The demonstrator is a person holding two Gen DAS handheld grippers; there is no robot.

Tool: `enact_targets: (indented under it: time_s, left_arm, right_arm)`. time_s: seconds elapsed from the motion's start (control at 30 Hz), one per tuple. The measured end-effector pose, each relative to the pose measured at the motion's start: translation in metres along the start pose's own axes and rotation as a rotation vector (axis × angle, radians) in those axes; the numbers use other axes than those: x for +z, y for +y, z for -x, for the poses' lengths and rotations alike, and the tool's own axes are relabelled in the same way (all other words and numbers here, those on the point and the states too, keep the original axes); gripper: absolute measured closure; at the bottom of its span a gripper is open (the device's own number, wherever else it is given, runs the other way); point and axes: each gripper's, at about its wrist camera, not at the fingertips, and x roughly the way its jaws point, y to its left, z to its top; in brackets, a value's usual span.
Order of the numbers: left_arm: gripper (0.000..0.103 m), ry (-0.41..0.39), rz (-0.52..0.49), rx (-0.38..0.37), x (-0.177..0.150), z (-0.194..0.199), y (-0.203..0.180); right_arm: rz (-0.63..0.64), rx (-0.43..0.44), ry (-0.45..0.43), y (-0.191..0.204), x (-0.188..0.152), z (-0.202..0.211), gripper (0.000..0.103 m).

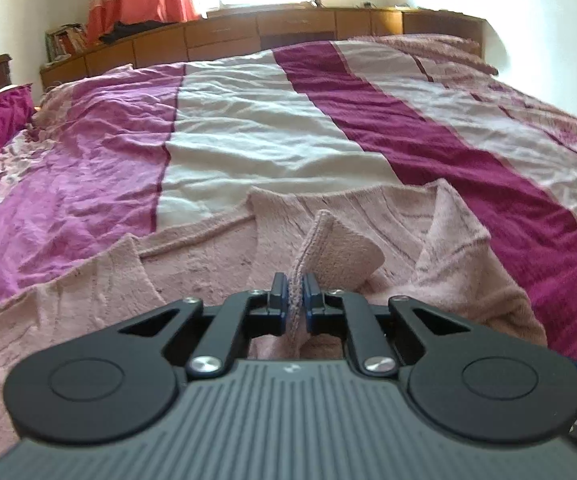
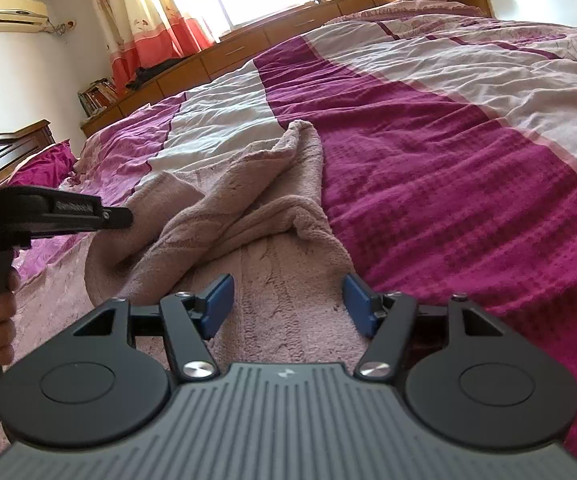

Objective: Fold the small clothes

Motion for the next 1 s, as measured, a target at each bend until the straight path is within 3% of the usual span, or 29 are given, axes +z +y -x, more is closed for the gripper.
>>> enact_targets:
  time_s: [0.5, 0.63, 0.77, 0.87, 0.93, 1.0]
  left_arm:
    - [0.094, -0.108, 0.171, 0.144, 0.008, 0.037, 0.06]
    - [0.093, -0.072, 0.185, 0.183, -0.006, 0.037, 0.071]
    - [0.091, 0.024, 0.228, 0.205, -0.016, 0.026, 0.084]
    - [0.083, 0.08, 0.258, 0.2, -0.02, 0.024, 0.095]
    - [0.067, 0.092, 0.258, 0.218, -0.022, 0.026, 0.099]
    - [0.06, 0.09, 0.249, 0.237, -0.023, 0.03, 0.102]
  right_arm:
    - [0.006, -0.001, 0.0, 0.002, -0.001, 0.0, 0.033]
    - [0.008, -0.002, 0.001, 0.002, -0.001, -0.001, 0.033]
    - [0.011, -0.003, 0.001, 0.002, 0.0, -0.001, 0.033]
    - [0.015, -0.005, 0.002, 0.003, 0.0, -0.002, 0.033]
    - [0.019, -0.008, 0.003, 0.003, 0.0, -0.002, 0.033]
    - [0.023, -0.01, 0.004, 0.004, 0.0, -0.002, 0.033]
